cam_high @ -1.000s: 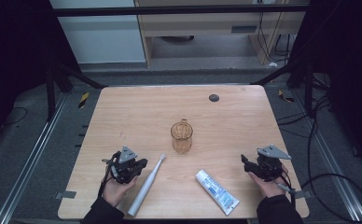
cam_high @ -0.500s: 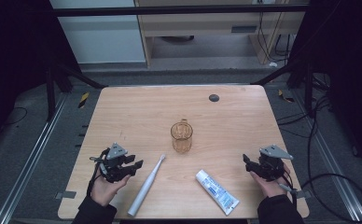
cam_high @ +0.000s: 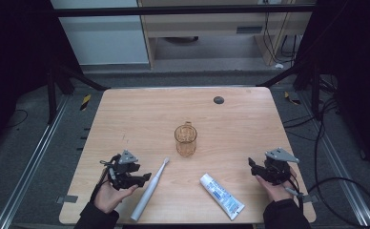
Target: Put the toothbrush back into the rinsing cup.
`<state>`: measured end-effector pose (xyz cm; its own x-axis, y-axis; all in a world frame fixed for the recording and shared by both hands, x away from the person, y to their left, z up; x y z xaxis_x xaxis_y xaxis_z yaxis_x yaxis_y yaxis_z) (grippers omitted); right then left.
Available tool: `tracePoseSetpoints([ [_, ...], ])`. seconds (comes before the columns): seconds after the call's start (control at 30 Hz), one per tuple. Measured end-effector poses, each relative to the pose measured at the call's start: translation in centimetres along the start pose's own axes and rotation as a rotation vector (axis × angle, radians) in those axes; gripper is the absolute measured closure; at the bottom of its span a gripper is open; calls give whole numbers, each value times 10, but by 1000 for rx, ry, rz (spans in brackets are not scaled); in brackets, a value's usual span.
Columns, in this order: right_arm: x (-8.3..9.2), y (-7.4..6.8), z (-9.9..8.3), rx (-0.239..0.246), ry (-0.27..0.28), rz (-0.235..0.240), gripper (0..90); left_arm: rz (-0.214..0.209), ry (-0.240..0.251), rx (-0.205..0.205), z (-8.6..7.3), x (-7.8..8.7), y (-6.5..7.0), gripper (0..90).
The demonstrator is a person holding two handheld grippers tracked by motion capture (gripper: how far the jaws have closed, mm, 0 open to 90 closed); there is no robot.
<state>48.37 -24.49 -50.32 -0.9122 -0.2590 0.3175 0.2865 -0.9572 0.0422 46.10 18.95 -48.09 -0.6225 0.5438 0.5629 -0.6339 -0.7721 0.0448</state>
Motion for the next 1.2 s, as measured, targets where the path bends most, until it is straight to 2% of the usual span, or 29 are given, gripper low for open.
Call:
tracePoseSetpoints([
  [0.17, 0, 0, -1, 1, -4, 2, 284, -6, -32, -8, 0, -1, 7, 415],
  [0.3, -1, 0, -1, 6, -7, 3, 283, -21, -60, 8, -2, -5, 12, 421],
  [0.6, -1, 1, -1, 14, -10, 7, 282, -23, -132, -15, -5, -12, 19, 442],
  [0.7, -1, 1, -2, 11, -12, 8, 282, -20, -143, -17, -5, -14, 20, 458],
  [0.83, -3, 0, -3, 15, -21, 12, 282, -21, -153, 5, -7, -18, 20, 471],
  [1.0, -3, 0, -3, 17, -20, 15, 282, -21, -185, -11, -9, -22, 22, 486],
  [1.2, -3, 0, -3, 14, -25, 16, 282, -23, -231, -10, -15, -29, 22, 507],
])
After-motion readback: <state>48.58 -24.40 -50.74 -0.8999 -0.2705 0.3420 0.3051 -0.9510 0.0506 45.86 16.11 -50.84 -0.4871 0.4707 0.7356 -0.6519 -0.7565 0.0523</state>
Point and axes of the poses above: each handheld gripper's, and its own axes: x roughly backward along the jaws, z roughly out of its top, y roughly to its right, the point moved 5 cm from there along -x, roughly forward along the jaws, and after that the axes turned 15 degrees about y, right-handed, at the moved point
